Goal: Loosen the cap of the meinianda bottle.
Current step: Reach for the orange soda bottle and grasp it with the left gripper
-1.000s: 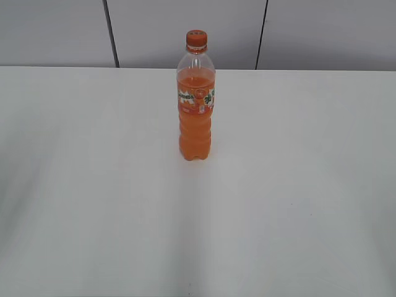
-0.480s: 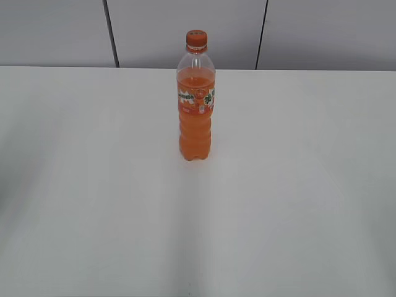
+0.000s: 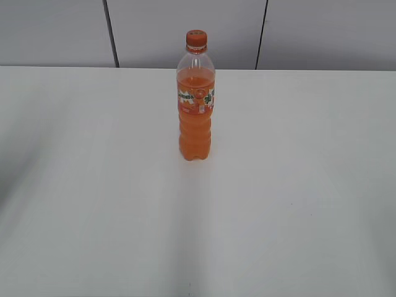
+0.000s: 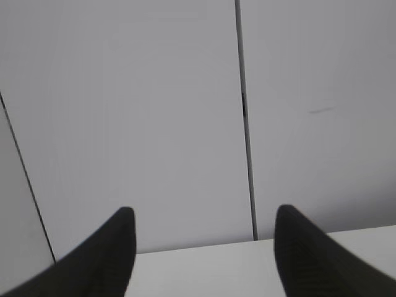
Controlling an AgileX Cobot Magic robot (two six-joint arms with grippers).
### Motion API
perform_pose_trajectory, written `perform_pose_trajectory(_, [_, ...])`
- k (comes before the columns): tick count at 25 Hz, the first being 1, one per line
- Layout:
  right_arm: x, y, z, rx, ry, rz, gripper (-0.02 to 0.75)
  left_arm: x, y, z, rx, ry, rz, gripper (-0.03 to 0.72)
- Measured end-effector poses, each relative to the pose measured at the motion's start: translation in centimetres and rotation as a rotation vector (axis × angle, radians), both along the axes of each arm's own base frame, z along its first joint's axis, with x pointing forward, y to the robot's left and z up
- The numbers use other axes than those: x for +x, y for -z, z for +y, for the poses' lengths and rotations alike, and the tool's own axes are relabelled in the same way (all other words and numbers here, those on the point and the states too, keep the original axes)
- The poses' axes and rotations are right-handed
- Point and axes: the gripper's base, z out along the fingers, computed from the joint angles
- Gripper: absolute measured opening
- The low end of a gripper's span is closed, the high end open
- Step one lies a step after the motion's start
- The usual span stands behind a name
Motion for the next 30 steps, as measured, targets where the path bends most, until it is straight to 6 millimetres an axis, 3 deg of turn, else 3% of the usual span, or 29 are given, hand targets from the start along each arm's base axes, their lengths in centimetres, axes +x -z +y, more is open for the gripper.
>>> perform_pose_trajectory(14, [0.0,0.0,0.0,0.000,0.000,0.000,0.582,3.8,3.5,-0.2,0.006,-0.006,0.057,0.436])
perform_pose_trajectory(30, [0.0,0.0,0.0,0.000,0.000,0.000,0.582,6.2,10.3,-3.6,0.155,0.384,0.301,0.366])
